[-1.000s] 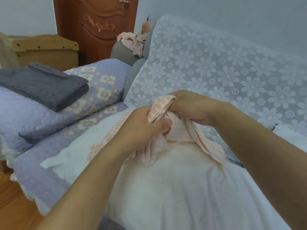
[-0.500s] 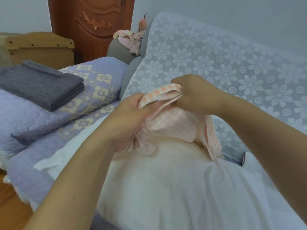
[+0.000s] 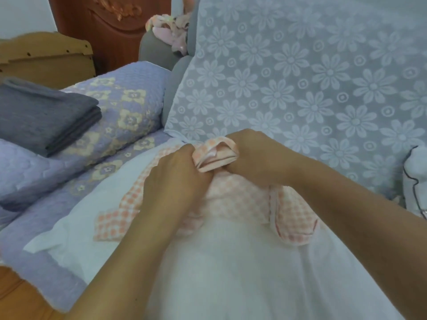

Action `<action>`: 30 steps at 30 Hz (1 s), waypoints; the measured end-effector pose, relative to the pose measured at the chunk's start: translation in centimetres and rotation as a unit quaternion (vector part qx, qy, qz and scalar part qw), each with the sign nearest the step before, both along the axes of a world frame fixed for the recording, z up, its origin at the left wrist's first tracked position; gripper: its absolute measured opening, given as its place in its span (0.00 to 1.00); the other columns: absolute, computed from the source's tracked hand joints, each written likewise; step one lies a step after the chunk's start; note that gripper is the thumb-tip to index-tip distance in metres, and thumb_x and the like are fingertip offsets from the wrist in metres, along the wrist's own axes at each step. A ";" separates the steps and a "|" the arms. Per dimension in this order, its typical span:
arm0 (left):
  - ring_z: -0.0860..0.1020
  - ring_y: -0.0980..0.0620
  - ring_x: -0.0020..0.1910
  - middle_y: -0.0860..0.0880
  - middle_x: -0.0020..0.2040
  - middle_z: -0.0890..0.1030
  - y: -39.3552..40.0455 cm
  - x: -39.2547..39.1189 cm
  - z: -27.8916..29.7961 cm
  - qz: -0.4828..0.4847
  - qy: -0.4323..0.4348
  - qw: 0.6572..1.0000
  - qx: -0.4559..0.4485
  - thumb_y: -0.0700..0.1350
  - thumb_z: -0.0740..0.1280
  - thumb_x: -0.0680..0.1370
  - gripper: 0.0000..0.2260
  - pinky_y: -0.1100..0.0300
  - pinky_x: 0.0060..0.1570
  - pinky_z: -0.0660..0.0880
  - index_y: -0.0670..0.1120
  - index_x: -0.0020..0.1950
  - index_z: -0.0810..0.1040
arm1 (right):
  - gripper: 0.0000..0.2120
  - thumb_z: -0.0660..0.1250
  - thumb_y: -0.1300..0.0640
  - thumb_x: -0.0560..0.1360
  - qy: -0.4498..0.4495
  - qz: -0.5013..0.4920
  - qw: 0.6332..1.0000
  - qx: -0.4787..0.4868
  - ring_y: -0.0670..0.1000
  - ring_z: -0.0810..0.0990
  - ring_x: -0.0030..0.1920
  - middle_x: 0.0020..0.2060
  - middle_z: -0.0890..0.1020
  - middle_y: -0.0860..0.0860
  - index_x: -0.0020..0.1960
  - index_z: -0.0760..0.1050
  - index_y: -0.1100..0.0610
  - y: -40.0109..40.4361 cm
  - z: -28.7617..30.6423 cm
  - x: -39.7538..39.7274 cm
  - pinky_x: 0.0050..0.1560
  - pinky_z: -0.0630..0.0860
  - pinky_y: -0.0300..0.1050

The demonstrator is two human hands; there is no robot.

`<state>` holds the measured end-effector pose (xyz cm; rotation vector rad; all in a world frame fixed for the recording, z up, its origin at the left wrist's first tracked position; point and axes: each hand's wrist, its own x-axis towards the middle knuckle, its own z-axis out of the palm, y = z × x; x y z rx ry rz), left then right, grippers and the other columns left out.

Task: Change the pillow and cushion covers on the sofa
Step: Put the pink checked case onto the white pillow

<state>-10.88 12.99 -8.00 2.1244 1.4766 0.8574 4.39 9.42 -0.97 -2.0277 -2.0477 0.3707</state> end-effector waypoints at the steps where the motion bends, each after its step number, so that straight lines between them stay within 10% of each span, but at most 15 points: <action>1: 0.74 0.48 0.42 0.54 0.40 0.77 0.9 -0.1 -0.4 -0.025 -0.007 1.000 -0.010 0.58 0.65 0.78 0.12 0.54 0.40 0.67 0.51 0.44 0.73 | 0.04 0.69 0.59 0.75 0.014 -0.016 1.000 -0.016 0.47 0.79 0.38 0.38 0.82 0.48 0.42 0.77 0.53 0.5 -0.3 0.9 0.35 0.71 0.34; 5: 0.73 0.58 0.33 0.49 0.34 0.78 4.7 -0.7 -1.1 -0.127 -0.041 0.983 -0.123 0.50 0.73 0.75 0.11 0.61 0.35 0.67 0.44 0.41 0.77 | 0.11 0.69 0.59 0.75 0.036 -0.062 0.995 -0.067 0.47 0.72 0.29 0.29 0.75 0.49 0.35 0.72 0.56 3.2 -2.0 3.1 0.27 0.65 0.35; 11: 0.80 0.55 0.39 0.56 0.39 0.84 5.5 -1.0 -1.2 -0.161 -0.037 0.971 -0.174 0.67 0.66 0.76 0.20 0.52 0.44 0.74 0.51 0.46 0.84 | 0.15 0.71 0.48 0.75 0.062 -0.078 0.993 -0.058 0.49 0.77 0.36 0.34 0.78 0.50 0.35 0.72 0.55 4.3 -3.1 2.4 0.33 0.67 0.42; 16: 0.78 0.44 0.40 0.55 0.32 0.75 3.1 -0.3 0.2 -0.060 0.004 0.998 0.023 0.59 0.63 0.78 0.16 0.52 0.39 0.71 0.54 0.33 0.70 | 0.08 0.69 0.54 0.76 0.138 -0.020 0.990 0.020 0.53 0.82 0.42 0.41 0.84 0.55 0.46 0.82 0.58 0.8 -2.0 0.3 0.45 0.76 0.52; 20: 0.77 0.49 0.38 0.53 0.35 0.79 1.3 -1.1 3.7 -0.075 -0.107 0.988 0.083 0.49 0.69 0.76 0.07 0.52 0.35 0.72 0.50 0.40 0.77 | 0.06 0.71 0.54 0.77 0.209 -0.002 0.978 0.003 0.50 0.77 0.33 0.35 0.83 0.50 0.44 0.82 0.55 -3.0 3.2 -0.6 0.36 0.71 0.38; 26: 0.77 0.42 0.47 0.49 0.42 0.77 7.5 2.9 14.1 -0.132 0.072 0.977 0.151 0.46 0.68 0.79 0.04 0.51 0.40 0.70 0.46 0.48 0.77 | 0.10 0.69 0.52 0.77 -0.071 -0.175 0.980 0.061 0.54 0.78 0.42 0.41 0.78 0.55 0.47 0.77 0.60 1.2 12.5 4.7 0.37 0.67 0.43; 30: 0.78 0.35 0.48 0.41 0.52 0.77 11.4 5.0 24.7 -0.033 0.103 0.912 0.395 0.32 0.59 0.78 0.13 0.48 0.41 0.67 0.43 0.60 0.72 | 0.12 0.60 0.66 0.75 -0.224 -0.294 0.877 0.308 0.61 0.75 0.43 0.48 0.79 0.59 0.57 0.73 0.58 4.7 18.5 6.7 0.41 0.69 0.49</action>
